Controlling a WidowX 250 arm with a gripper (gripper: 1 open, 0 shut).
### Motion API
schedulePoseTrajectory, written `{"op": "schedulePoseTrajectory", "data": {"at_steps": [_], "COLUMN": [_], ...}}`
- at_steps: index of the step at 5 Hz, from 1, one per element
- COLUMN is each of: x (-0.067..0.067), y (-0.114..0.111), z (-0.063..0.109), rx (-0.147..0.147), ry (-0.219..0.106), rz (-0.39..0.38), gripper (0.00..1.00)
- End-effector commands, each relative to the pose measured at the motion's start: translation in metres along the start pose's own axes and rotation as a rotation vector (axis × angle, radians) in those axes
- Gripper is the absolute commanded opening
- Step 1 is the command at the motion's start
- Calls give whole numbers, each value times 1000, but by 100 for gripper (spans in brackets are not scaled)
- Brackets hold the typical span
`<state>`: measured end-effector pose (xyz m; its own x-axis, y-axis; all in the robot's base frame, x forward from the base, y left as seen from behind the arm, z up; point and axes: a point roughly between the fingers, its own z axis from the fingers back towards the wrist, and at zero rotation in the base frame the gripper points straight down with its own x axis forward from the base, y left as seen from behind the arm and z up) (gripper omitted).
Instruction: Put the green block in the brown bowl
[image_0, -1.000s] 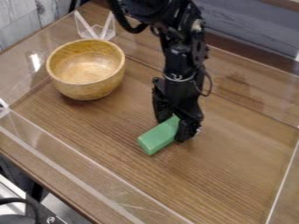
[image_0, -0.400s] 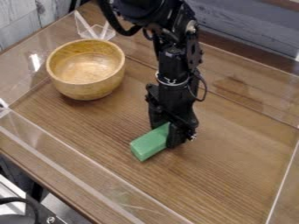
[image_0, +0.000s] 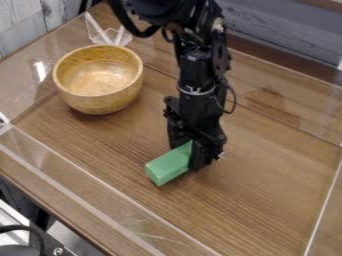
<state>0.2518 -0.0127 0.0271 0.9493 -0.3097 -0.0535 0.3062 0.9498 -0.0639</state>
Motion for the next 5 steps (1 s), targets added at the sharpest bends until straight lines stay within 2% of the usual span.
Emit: {"op": "schedulePoseTrajectory", "data": {"at_steps": [1,2,4,5], "x": [7,9,20,25], "y": [4,4,6,8], "z": [25,36,59,58], "rx": [15,14,31,34], "ry": [-61,-76,-141,-154], "rz": [16,25,51,62], "gripper": [0,0,0,0]}}
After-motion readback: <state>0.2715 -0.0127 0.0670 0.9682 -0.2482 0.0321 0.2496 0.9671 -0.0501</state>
